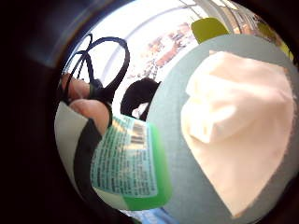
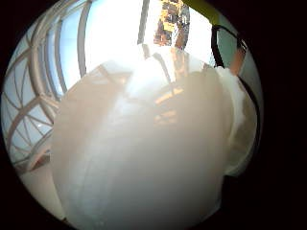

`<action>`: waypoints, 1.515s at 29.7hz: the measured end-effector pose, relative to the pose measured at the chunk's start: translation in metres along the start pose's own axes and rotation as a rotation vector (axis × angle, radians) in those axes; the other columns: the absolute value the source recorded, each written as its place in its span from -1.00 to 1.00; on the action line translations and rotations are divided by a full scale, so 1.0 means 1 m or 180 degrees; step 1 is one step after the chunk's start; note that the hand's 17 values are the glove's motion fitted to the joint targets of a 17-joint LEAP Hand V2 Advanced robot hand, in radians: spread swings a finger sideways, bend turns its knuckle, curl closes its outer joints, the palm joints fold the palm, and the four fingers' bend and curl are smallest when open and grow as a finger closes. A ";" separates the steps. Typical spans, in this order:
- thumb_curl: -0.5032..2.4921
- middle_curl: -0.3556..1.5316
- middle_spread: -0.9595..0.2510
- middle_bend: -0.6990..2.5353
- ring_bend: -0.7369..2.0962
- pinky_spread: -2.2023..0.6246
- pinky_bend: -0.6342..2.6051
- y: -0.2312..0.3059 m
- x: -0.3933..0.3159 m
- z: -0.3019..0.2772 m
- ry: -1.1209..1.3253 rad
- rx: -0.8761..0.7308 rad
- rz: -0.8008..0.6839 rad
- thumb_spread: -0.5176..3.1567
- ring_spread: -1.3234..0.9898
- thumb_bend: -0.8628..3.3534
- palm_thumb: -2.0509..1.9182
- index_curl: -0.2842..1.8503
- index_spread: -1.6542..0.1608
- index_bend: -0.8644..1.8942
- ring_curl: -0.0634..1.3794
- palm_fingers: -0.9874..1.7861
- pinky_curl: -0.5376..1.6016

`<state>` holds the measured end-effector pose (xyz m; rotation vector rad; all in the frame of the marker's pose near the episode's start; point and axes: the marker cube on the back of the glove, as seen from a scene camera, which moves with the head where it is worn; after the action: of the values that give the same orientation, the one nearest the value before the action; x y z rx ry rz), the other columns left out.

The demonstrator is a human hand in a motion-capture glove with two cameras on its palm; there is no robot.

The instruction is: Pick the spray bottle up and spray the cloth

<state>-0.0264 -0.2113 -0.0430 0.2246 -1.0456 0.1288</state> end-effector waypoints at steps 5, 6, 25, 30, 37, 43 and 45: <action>-0.20 -0.12 0.44 -0.41 -0.15 0.52 -0.43 0.000 0.005 0.061 -0.0256 -0.0116 -0.0119 -0.33 0.09 -0.61 0.48 -0.21 0.60 -0.24 -0.37 0.56 -0.14; -0.21 -0.12 0.44 -0.41 -0.15 0.53 -0.43 0.000 0.007 0.072 -0.0293 -0.0133 -0.0133 -0.32 0.09 -0.61 0.48 -0.21 0.60 -0.24 -0.37 0.56 -0.14; -0.27 -0.12 0.44 -0.41 -0.20 0.54 -0.49 0.011 0.043 0.152 -0.0428 -0.0375 -0.0250 -0.20 0.08 -0.61 0.45 -0.21 0.59 -0.22 -0.39 0.56 -0.16; -0.32 -0.12 0.43 -0.40 -0.22 0.56 -0.52 0.017 0.047 0.149 -0.0360 -0.0483 -0.0227 -0.19 0.07 -0.62 0.41 -0.21 0.57 -0.22 -0.39 0.50 -0.18; -0.36 -0.13 0.43 -0.42 -0.24 0.60 -0.45 0.035 0.040 0.110 -0.0423 -0.0254 -0.0205 -0.20 0.07 -0.61 0.37 -0.29 0.50 -0.34 -0.38 0.31 -0.15; -0.38 -0.14 0.43 -0.42 -0.24 0.62 -0.44 0.062 0.030 0.059 -0.0013 -0.0014 -0.0336 -0.20 0.07 -0.61 0.37 -0.37 0.48 -0.33 -0.40 0.30 -0.15; -0.38 -0.14 0.43 -0.42 -0.23 0.62 -0.44 0.073 0.027 0.040 0.0267 0.0053 -0.0380 -0.20 0.07 -0.61 0.37 -0.39 0.47 -0.32 -0.40 0.30 -0.15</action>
<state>-0.0622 -0.1501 0.0088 0.2937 -0.9457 0.0388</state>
